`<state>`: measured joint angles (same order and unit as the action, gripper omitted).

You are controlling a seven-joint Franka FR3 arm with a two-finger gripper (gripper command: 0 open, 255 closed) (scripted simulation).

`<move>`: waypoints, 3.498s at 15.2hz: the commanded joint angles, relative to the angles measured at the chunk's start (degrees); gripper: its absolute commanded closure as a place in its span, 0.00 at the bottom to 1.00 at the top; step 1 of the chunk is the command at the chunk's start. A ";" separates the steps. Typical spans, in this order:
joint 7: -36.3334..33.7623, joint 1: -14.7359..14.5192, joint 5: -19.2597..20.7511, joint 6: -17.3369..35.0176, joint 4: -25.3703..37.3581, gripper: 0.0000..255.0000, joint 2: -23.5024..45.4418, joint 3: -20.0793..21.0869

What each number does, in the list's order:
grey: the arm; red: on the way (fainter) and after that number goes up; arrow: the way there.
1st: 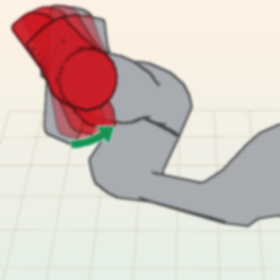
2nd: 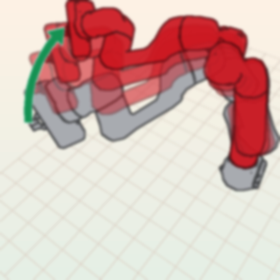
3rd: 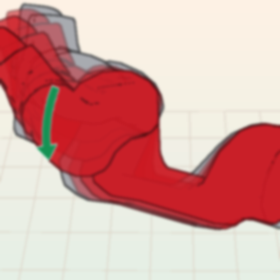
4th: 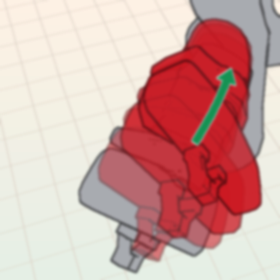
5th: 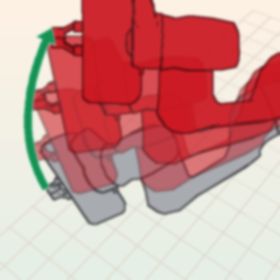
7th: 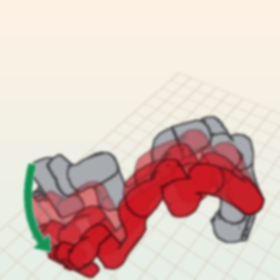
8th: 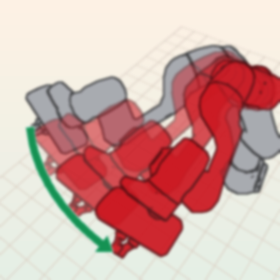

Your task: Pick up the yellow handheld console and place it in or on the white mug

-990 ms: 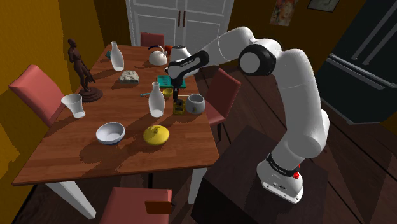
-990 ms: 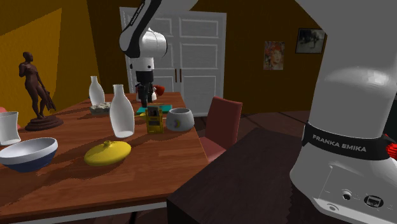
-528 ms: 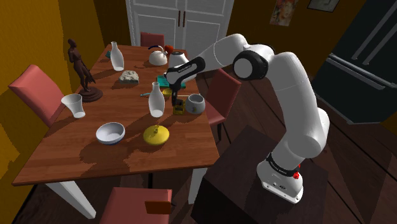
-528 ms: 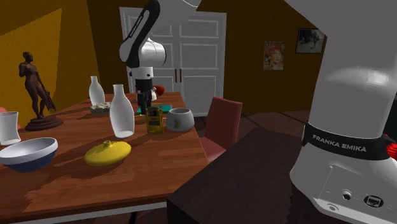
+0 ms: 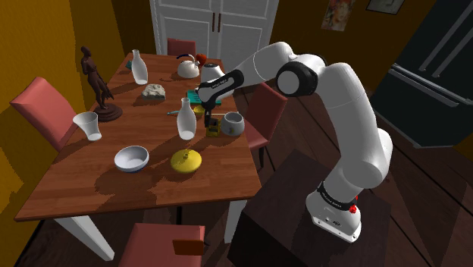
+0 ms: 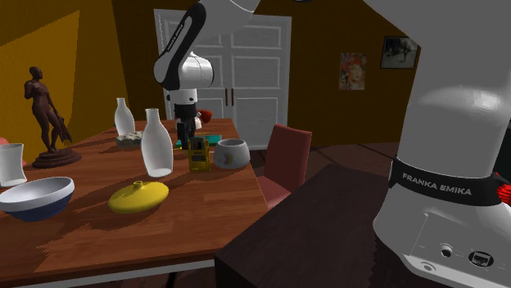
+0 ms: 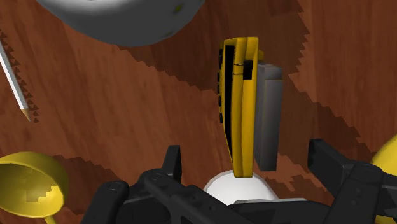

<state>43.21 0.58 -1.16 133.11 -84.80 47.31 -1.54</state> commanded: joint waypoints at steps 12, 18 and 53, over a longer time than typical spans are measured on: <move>-0.01 -0.02 0.02 -0.85 -0.22 1.00 -1.08 -0.02; -0.03 -0.06 0.09 -3.62 -0.50 1.00 -4.12 -0.08; 10.90 8.47 -1.04 -20.01 4.43 1.00 -15.56 -2.48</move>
<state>53.06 8.29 -2.08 113.13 -80.14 32.06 -3.84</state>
